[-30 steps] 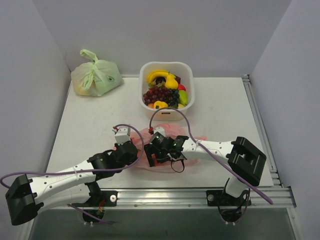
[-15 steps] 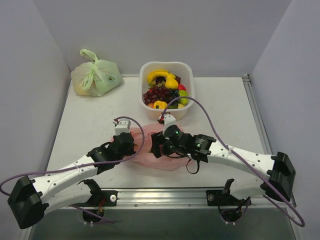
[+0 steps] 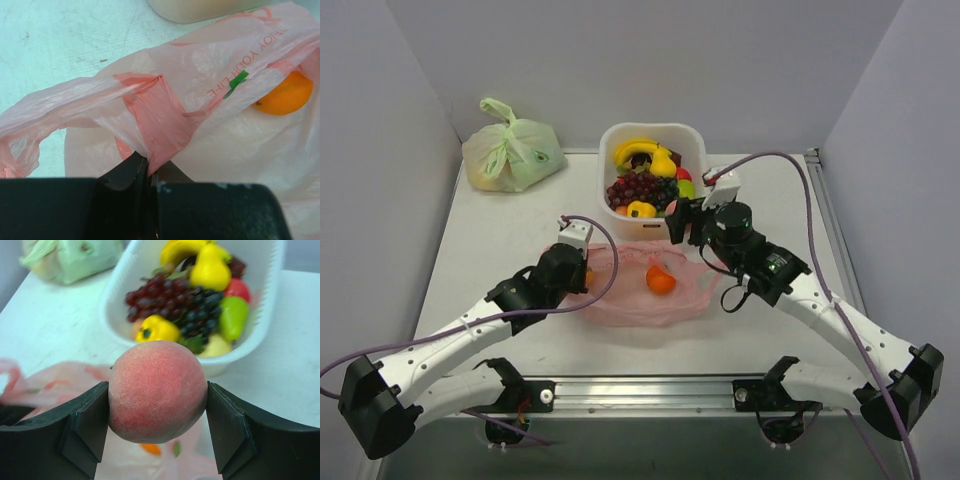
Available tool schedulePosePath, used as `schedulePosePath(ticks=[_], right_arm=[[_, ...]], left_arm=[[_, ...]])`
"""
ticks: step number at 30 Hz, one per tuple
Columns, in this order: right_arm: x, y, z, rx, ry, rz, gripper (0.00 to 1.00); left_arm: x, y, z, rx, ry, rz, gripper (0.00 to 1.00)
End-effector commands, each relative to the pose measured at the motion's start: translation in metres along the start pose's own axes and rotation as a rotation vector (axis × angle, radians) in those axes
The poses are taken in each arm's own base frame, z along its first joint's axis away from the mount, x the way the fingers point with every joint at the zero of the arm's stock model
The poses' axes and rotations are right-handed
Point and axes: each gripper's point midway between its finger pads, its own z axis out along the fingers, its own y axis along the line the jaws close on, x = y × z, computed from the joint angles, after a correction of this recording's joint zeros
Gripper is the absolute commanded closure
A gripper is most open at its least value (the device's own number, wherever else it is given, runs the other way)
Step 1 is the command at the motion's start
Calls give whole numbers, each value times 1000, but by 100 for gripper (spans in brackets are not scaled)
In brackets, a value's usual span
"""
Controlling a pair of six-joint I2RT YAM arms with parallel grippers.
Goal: Untie the knot of the plastic bag and take out the fruit
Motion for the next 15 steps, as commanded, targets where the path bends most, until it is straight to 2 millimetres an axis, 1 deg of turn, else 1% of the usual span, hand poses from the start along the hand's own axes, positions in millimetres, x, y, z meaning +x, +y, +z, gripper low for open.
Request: schedulePosePath(ticks=[1,2,3,5,6,7,8,9,10,11,12,13,14,15], right_arm=[[-48,-33,18,84,-131,29,74],[-62,-50,27,118,-163,59,74],[-68,-59,33,130,-178,78,74],[-83,-69,45,132,-208,109,71],[-91,-84,61,169,-205,120,69],[-94,-92,70,185,-207,128,68],[-84,-101,90,206,-175,136,67],[-98,-112,97,224,-206,149,67],[-100,-118,106,232,-212,159,66],[-94,-125,126,243,-206,170,65],[-96,-129,135,247,-213,173,64],[-113,-135,142,254,-248,182,63],[-118,-137,150,254,-259,189,62],[-104,-144,171,266,-226,199,59]], left_arm=[[2,-2,0,38,6,56,99],[0,-2,-1,37,3,57,100],[0,-1,-1,35,-1,57,99],[-2,2,-1,26,-2,57,99],[-3,1,-1,27,-5,53,99],[-3,0,-2,40,-2,48,100],[-4,-1,-2,49,-4,41,99],[-3,-2,-1,56,-1,37,99],[-3,-4,-2,70,1,33,99],[-3,-3,-1,68,1,30,99],[-4,-3,-1,69,-1,30,99],[-4,-3,-1,69,-1,28,99],[-5,-2,-1,72,-2,25,99],[-6,-1,-1,69,-4,19,99]])
